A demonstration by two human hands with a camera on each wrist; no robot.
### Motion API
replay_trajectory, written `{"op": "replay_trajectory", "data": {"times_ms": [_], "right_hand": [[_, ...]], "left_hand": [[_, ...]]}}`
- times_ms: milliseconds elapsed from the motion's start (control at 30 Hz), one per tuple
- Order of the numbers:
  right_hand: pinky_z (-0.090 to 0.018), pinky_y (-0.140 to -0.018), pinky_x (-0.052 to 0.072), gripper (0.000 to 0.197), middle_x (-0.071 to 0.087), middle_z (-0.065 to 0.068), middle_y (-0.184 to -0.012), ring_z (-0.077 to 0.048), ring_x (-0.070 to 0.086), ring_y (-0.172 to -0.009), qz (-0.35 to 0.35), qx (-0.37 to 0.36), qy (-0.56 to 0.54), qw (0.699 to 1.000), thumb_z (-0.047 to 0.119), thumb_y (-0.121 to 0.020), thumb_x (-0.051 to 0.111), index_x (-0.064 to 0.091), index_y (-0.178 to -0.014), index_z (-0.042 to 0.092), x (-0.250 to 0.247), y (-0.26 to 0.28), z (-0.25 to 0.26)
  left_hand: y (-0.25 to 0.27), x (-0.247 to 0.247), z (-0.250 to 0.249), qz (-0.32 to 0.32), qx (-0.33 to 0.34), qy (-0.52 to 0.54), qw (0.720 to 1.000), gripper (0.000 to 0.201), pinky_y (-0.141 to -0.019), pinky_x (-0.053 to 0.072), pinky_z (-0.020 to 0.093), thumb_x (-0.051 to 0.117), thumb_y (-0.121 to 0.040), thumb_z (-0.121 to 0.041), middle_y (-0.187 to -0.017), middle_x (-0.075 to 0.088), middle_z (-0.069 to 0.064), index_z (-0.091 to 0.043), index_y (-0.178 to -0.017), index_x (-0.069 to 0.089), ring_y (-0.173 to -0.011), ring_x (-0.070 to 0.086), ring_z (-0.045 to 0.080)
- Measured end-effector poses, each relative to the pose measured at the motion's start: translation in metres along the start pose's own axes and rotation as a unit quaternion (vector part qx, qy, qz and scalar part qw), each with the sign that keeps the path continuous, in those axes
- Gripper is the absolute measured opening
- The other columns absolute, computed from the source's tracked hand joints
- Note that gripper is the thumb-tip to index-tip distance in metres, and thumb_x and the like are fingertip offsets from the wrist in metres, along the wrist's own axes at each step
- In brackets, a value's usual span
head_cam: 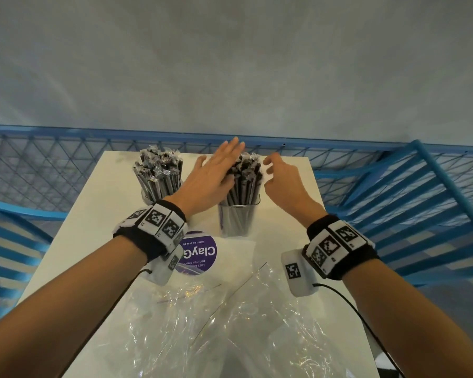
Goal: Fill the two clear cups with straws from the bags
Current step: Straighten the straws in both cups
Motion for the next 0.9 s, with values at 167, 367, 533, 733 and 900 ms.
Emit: {"op": "replay_trajectory", "data": {"times_ms": [167,367,533,733,900], "right_hand": [[-0.021,-0.069,0.037,0.032,0.059,-0.011,-0.111,-0.015,0.049,-0.085,-0.054,-0.058,-0.021,0.997,-0.007,-0.085,0.049,0.054,-0.114,0.006,-0.017,0.001,0.013],[-0.018,-0.066,0.038,0.03,0.045,-0.003,-0.104,-0.015,0.046,-0.082,0.028,-0.077,0.046,0.996,0.029,-0.083,0.067,0.06,-0.111,0.022,0.006,0.003,0.013],[-0.029,-0.065,0.04,0.027,0.042,-0.007,-0.109,-0.021,0.047,-0.093,0.002,-0.085,0.127,0.988,0.03,-0.084,0.069,0.064,-0.108,0.02,0.012,0.007,0.012],[-0.037,-0.077,0.05,0.032,0.044,-0.009,-0.109,-0.025,0.048,-0.096,0.013,-0.076,0.097,0.992,0.019,-0.082,0.065,0.063,-0.113,0.02,0.009,0.004,0.013],[-0.034,-0.083,0.043,0.017,0.047,-0.007,-0.108,-0.024,0.046,-0.101,-0.001,-0.084,0.131,0.988,0.026,-0.086,0.065,0.07,-0.101,0.019,0.008,0.004,0.017]], "left_hand": [[0.018,-0.026,0.012,-0.146,-0.111,0.06,0.981,0.02,-0.083,0.047,0.03,0.051,-0.09,-0.005,-0.111,0.059,0.007,-0.009,-0.109,0.058,-0.091,0.055,0.014],[0.032,-0.006,0.01,-0.061,-0.17,0.13,0.975,0.026,-0.064,0.045,0.02,0.067,-0.081,-0.02,-0.084,0.065,0.002,-0.015,-0.102,0.053,-0.076,0.06,0.014],[0.024,-0.002,-0.006,-0.085,-0.117,0.148,0.978,0.024,-0.063,0.048,0.02,0.066,-0.084,-0.012,-0.086,0.062,0.002,-0.016,-0.106,0.056,-0.072,0.06,0.014],[0.015,0.005,-0.015,-0.106,-0.077,0.156,0.979,0.018,-0.076,0.056,0.028,0.065,-0.087,-0.011,-0.096,0.069,0.005,-0.01,-0.105,0.065,-0.082,0.065,0.016],[0.012,0.007,-0.005,-0.124,-0.09,0.13,0.98,0.012,-0.081,0.055,0.035,0.062,-0.089,-0.013,-0.094,0.069,0.004,-0.011,-0.1,0.067,-0.085,0.064,0.018]]}}
Point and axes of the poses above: each hand's wrist, its own y-axis away from the middle knuckle, its own x-axis out of the palm, z = x × y, the point moved 4 cm from there along -y, towards the middle knuckle
